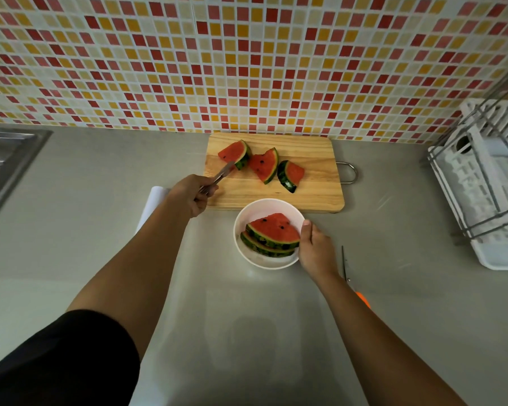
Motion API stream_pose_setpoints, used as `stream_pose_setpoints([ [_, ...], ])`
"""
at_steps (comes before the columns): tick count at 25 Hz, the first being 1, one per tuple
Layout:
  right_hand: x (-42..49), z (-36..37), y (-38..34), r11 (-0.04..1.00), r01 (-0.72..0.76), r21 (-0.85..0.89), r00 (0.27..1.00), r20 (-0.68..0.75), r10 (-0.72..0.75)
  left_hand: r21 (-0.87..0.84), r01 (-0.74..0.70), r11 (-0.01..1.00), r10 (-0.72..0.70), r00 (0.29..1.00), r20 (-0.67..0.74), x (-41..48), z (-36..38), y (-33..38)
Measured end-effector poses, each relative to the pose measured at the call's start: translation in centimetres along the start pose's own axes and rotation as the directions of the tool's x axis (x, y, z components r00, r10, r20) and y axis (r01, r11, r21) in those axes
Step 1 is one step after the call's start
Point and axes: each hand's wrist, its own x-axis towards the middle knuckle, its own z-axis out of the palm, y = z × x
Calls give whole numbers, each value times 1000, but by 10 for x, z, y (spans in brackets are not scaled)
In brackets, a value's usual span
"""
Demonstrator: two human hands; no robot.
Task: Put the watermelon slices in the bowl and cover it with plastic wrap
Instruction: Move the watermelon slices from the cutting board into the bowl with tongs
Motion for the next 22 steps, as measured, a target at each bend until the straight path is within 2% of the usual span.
stream_pose_setpoints([
  [4, -1, -1, 1, 1000, 5, 4, 1000, -1, -5, 45, -4, 999, 2, 999, 49, -4, 14, -8],
  [9, -1, -1, 0, 1000, 5, 21, 1000, 9, -5, 50, -45, 998, 46, 999, -19, -4, 23, -26],
  [13, -1, 0, 1, 1000, 17, 25, 1000, 6, -17, 14, -54, 998, 54, 999, -5, 0, 28, -24],
  [19, 0, 0, 2, 999, 24, 28, 1000, 14, -24, 152, -144, 978, 165, 977, -135, -1, 29, -19],
  [22, 0, 0, 3, 999, 0, 47, 1000, 31, -1, 214, -201, 956, 218, 974, -60, -15, 9, -11],
])
